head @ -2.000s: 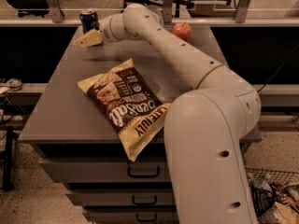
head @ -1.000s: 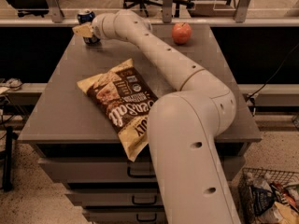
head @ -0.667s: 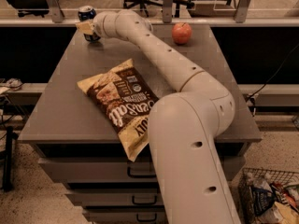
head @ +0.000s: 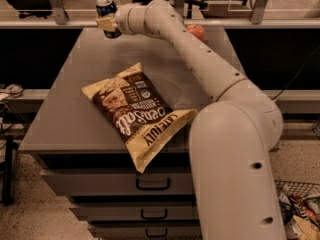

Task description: Knock pepsi can over

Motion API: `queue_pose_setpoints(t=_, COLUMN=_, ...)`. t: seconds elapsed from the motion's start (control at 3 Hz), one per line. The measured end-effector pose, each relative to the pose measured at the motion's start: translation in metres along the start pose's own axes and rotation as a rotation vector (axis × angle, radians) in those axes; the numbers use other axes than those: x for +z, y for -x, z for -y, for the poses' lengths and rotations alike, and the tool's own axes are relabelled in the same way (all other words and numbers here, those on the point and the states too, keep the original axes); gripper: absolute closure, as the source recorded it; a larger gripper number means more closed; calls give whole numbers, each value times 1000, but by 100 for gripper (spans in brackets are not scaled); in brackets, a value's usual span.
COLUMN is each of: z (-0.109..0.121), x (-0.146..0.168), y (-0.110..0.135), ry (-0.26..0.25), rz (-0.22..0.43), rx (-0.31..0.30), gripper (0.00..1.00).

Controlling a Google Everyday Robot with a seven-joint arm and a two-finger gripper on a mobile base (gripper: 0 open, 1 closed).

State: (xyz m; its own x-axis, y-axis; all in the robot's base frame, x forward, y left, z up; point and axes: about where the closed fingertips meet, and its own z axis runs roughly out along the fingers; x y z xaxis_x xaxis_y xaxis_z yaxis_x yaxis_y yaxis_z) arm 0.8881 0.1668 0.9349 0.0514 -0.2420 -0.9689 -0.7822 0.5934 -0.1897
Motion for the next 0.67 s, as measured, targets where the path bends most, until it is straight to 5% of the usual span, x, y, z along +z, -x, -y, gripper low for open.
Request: queue_pose_setpoints(t=0.67, z=21, x=-104, y=7, ry=78, rz=-53, rx=-167, gripper=100)
